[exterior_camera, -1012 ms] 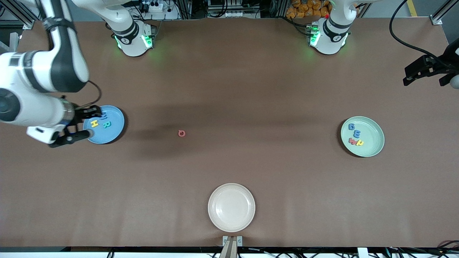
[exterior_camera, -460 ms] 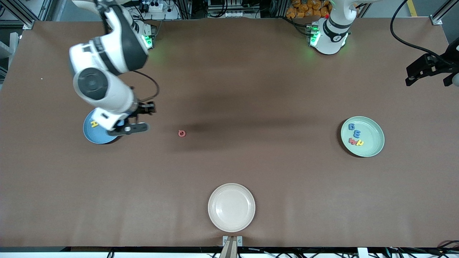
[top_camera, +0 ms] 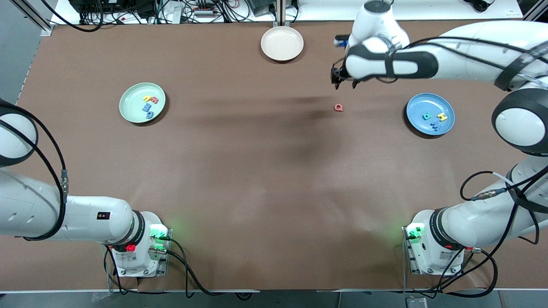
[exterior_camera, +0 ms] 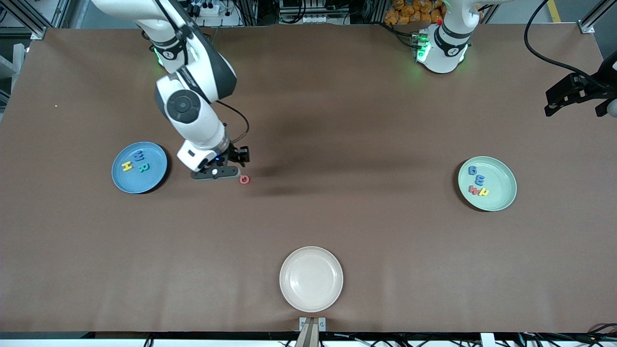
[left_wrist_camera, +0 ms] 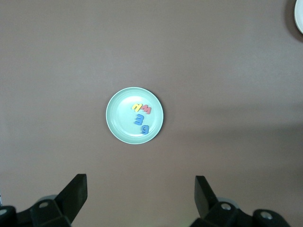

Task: Sort uppercase to blue plate, lowercase to green plate
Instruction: 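Lower the right gripper onto the pink Q and grasp it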

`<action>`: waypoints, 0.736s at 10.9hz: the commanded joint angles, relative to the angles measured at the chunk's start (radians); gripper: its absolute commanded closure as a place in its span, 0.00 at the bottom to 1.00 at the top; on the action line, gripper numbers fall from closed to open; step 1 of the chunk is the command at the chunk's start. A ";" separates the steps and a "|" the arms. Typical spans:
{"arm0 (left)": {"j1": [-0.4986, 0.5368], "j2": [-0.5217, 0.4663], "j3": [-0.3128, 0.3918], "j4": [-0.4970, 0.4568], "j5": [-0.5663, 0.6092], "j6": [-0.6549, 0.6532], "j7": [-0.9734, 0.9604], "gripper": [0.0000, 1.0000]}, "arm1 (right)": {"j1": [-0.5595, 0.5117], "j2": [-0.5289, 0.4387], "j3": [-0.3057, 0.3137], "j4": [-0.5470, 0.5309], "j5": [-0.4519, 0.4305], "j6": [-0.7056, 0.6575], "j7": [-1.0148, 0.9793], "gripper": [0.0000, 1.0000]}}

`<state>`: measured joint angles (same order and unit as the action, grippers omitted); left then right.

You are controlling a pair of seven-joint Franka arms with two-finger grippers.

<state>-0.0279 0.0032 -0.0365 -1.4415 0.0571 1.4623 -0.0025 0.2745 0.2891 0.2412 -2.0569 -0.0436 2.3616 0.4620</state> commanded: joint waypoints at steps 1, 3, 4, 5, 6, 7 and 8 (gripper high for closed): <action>-0.003 0.009 -0.003 0.015 0.021 0.000 -0.004 0.00 | 0.005 0.065 0.004 -0.026 0.005 0.105 0.021 0.32; -0.006 0.014 -0.003 0.015 0.020 0.000 -0.002 0.00 | 0.015 0.119 0.004 -0.028 0.004 0.142 0.027 0.34; -0.009 0.017 -0.003 0.015 0.021 0.000 0.006 0.00 | 0.018 0.134 0.004 -0.028 -0.007 0.156 0.033 0.35; -0.010 0.018 -0.003 0.015 0.021 0.000 0.003 0.00 | 0.018 0.156 0.004 -0.026 -0.012 0.165 0.034 0.35; -0.009 0.018 -0.003 0.013 0.020 0.000 0.001 0.00 | 0.018 0.174 0.003 -0.025 -0.013 0.174 0.034 0.35; -0.010 0.018 -0.005 0.015 0.018 0.000 -0.002 0.00 | 0.018 0.179 -0.002 -0.020 -0.019 0.174 0.032 0.35; -0.007 0.017 -0.005 0.013 0.010 0.000 -0.004 0.00 | 0.018 0.185 -0.013 -0.019 -0.065 0.174 0.032 0.35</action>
<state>-0.0328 0.0162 -0.0383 -1.4416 0.0571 1.4623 -0.0017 0.2923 0.4611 0.2369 -2.0883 -0.0631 2.5304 0.4698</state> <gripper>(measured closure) 0.000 0.344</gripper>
